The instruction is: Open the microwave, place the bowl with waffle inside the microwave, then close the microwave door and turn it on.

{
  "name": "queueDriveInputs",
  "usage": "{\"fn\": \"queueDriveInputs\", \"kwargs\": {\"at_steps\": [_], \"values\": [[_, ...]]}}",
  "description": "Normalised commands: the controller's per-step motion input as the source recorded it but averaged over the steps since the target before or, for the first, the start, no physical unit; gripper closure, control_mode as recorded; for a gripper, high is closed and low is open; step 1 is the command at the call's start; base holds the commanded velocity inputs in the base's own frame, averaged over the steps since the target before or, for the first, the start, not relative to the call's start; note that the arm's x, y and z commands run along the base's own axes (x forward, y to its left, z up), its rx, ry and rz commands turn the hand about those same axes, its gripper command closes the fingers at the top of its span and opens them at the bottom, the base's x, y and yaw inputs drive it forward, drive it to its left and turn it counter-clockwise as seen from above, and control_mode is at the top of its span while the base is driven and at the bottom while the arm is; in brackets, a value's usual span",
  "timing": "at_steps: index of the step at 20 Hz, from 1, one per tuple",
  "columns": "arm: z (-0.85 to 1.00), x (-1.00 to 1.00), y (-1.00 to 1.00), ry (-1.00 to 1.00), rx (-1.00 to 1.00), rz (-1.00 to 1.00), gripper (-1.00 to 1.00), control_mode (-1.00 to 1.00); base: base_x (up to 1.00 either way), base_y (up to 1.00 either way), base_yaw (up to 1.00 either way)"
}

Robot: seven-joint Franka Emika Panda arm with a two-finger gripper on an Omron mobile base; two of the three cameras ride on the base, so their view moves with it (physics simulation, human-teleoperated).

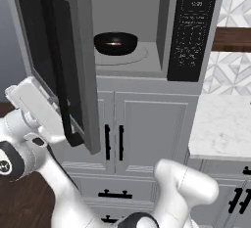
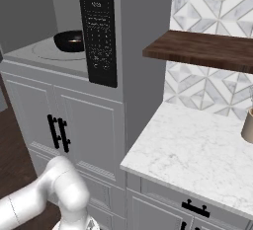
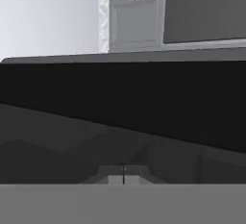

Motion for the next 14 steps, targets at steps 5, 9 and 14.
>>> {"fn": "queueDriveInputs", "kwargs": {"at_steps": [5, 9, 14], "values": [[0.54, -0.06, -1.00, 0.25, 0.41, 0.03, 1.00, -1.00, 0.00, 0.00, 0.00], [0.45, 0.00, -1.00, 0.31, 0.43, 0.09, 1.00, -1.00, 0.00, 0.00, 0.00], [0.40, 0.11, -1.00, 0.30, 0.41, 0.16, 1.00, -1.00, 0.00, 0.00, 0.00]]}}
